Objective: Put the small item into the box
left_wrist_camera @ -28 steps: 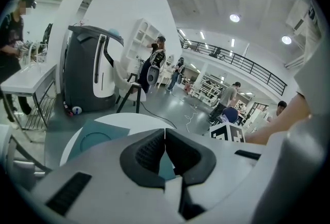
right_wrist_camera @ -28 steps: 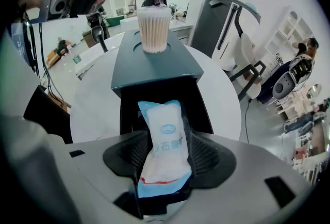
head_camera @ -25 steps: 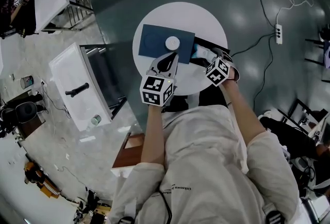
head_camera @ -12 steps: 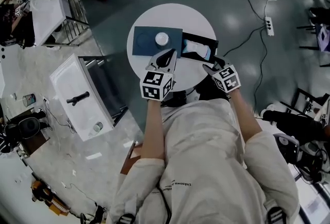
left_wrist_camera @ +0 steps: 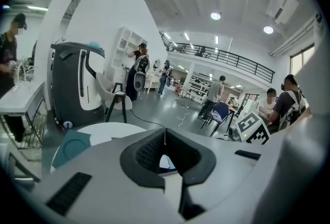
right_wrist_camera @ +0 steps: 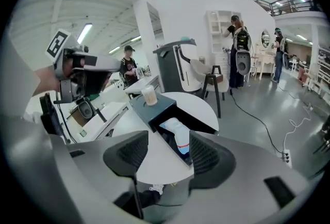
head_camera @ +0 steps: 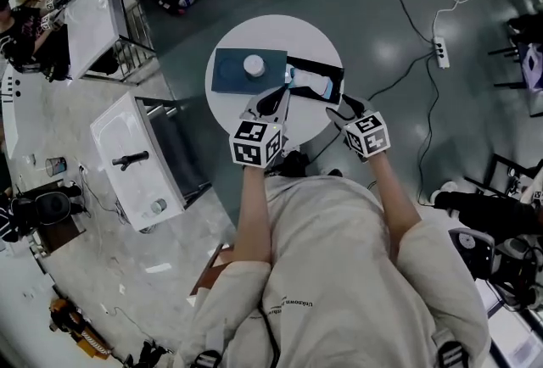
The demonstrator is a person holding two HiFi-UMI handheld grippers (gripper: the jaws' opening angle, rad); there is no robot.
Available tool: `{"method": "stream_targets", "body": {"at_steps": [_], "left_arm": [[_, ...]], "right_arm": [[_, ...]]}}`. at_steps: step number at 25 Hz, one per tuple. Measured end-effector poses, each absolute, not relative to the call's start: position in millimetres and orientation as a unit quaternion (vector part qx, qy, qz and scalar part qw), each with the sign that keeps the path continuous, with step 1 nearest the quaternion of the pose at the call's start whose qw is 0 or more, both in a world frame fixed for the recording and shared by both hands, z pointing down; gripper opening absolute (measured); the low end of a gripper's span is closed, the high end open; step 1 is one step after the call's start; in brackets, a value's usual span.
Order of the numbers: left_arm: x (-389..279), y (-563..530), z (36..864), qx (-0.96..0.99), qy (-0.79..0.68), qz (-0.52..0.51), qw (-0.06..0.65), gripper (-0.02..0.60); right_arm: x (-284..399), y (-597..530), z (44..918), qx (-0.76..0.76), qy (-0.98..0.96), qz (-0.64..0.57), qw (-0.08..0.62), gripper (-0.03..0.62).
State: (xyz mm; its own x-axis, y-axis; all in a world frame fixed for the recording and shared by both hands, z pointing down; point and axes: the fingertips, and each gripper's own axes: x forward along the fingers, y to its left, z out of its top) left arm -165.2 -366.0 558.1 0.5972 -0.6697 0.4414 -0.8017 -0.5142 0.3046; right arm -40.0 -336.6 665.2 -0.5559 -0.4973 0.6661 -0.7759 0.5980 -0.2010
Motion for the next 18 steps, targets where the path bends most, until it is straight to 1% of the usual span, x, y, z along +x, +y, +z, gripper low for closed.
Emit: {"method": "stream_targets", "body": {"at_steps": [2,4,6,8,11,12,13,18], "left_arm": [[-157,-353,548,0.858,-0.431,0.124,0.249,0.021],[-148,-339,541,0.857,-0.435,0.113,0.253,0.021],[-133,-323,540,0.857,-0.439,0.125,0.240,0.021],[-115,-306,544,0.853,-0.443,0.135,0.239,0.021],[-113,-289,552,0.817,-0.487,0.093,0.295,0.021],[-116,-281,551,0.804,-0.503,0.077,0.308,0.021],[-117,-271,546,0.796,-0.514,0.067,0.311,0.021],[-94,-205,528,0.799,-0.531,0.091,0.268,0.021]], "right_arm": [[-35,-331,647,0.384,-0.852,0.234,0.269,0.244],[-28,-329,637,0.386,-0.858,0.200,0.274,0.244],[-15,-332,627,0.395,-0.861,0.181,0.263,0.244],[7,-335,613,0.426,-0.855,0.208,0.211,0.244],[32,-329,578,0.478,-0.824,0.292,0.077,0.243],[31,-318,565,0.478,-0.824,0.298,0.051,0.242],[28,-304,556,0.471,-0.831,0.292,0.044,0.243],[34,-227,554,0.424,-0.865,0.254,0.084,0.242]]}}
